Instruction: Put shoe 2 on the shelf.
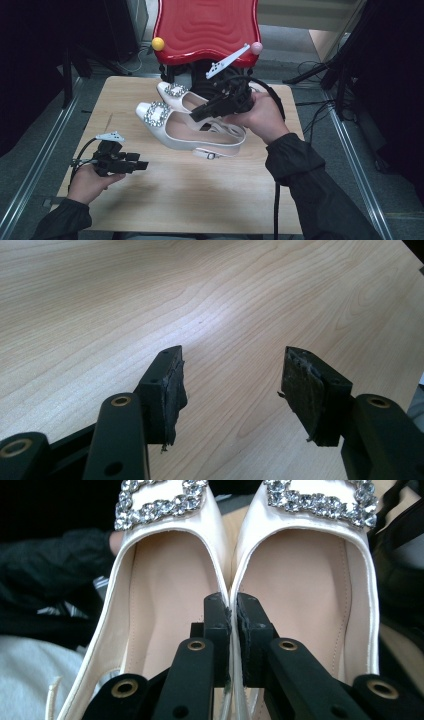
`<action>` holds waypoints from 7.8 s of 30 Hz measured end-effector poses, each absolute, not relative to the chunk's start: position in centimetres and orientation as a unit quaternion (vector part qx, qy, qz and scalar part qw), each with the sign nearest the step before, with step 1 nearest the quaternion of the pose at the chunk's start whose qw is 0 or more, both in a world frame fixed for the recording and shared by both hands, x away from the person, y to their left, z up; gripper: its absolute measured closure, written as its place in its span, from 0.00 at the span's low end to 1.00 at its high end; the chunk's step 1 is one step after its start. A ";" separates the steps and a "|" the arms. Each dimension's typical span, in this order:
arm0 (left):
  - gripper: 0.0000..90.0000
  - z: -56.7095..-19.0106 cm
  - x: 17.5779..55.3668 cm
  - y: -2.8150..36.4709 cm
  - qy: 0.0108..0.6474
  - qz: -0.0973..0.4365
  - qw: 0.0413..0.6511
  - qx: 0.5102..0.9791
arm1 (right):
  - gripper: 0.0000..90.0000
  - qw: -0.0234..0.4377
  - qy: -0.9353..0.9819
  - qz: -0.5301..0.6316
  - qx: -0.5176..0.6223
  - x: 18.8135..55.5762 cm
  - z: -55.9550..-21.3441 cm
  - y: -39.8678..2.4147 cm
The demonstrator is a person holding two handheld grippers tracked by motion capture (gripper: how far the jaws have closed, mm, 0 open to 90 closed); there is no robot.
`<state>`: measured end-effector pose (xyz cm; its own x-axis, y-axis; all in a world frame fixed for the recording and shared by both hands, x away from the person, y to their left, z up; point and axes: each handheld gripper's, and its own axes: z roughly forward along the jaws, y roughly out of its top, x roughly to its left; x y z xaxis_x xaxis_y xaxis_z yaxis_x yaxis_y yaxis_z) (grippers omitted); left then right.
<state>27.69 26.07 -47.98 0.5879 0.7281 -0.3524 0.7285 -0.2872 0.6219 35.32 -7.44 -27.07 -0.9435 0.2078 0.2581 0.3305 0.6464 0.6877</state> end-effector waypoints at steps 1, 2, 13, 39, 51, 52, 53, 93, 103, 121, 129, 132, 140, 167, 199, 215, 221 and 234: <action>0.47 -48.0 27.7 26.1 0.453 0.002 0.388 0.802 | 0.96 0.071 -0.900 -0.403 -0.151 35.3 -26.6 -7.5; 0.47 -48.0 27.7 26.0 0.455 0.001 0.389 0.801 | 0.96 0.071 -0.897 -0.408 -0.155 35.4 -26.2 -7.6; 0.47 -47.8 27.8 25.9 0.450 0.002 0.389 0.804 | 0.96 0.061 -0.855 -0.468 -0.218 36.8 -22.0 -8.3; 0.46 -48.2 28.2 24.9 0.431 -0.012 0.386 0.815 | 0.96 -0.015 -0.756 -0.550 -0.355 42.2 -16.0 -9.4; 0.46 -48.2 28.4 24.7 0.426 -0.017 0.392 0.815 | 0.96 -0.047 -0.711 -0.568 -0.413 45.2 -15.2 -9.2; 0.46 -48.2 28.4 24.7 0.425 -0.017 0.392 0.815 | 0.96 -0.047 -0.705 -0.571 -0.418 45.4 -15.2 -9.2; 0.46 -48.1 28.4 24.7 0.425 -0.018 0.394 0.815 | 0.96 -0.049 -0.702 -0.573 -0.420 45.7 -15.1 -9.2; 0.46 -47.8 29.3 23.4 0.398 -0.026 0.398 0.826 | 0.96 -0.144 -0.624 -0.550 -0.536 50.7 -17.0 -6.7; 0.46 -47.9 29.3 23.6 0.401 -0.026 0.400 0.824 | 0.95 -0.164 -0.616 -0.535 -0.554 50.6 -17.7 -4.8; 0.46 -47.9 29.2 23.3 0.397 -0.028 0.395 0.828 | 0.93 -0.179 -0.619 -0.525 -0.557 50.0 -17.7 -4.7; 0.46 -47.9 29.2 23.4 0.397 -0.028 0.394 0.829 | 0.85 -0.181 -0.627 -0.527 -0.544 49.9 -17.7 -4.7; 0.46 -48.0 29.2 23.3 0.395 -0.029 0.392 0.830 | 0.78 -0.176 -0.638 -0.527 -0.534 50.0 -17.8 -4.6; 0.46 -48.1 29.2 23.1 0.396 -0.029 0.392 0.830 | 0.67 -0.177 -0.653 -0.524 -0.518 49.8 -17.7 -4.5; 0.46 -48.2 29.4 22.4 0.387 -0.031 0.386 0.837 | 0.50 -0.169 -0.685 -0.519 -0.483 47.5 -15.5 -9.1; 0.46 -48.2 29.3 22.1 0.379 -0.026 0.382 0.842 | 0.46 -0.176 -0.685 -0.502 -0.498 46.0 -19.4 -17.7; 0.45 -48.2 29.3 22.2 0.379 -0.026 0.383 0.842 | 0.46 -0.167 -0.673 -0.509 -0.510 45.3 -22.5 -21.6; 0.45 -48.1 29.2 22.3 0.379 -0.024 0.384 0.842 | 0.47 -0.166 -0.674 -0.507 -0.511 44.8 -23.7 -22.5; 0.45 -48.1 29.2 22.1 0.379 -0.021 0.385 0.841 | 0.49 -0.150 -0.680 -0.500 -0.515 43.3 -28.1 -24.2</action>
<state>29.20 22.14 -48.11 0.7114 0.6216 -0.3278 0.6544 -0.4160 0.6314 43.34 -24.20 -28.11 -0.4244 0.8506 0.3104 0.5502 -0.0300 0.8345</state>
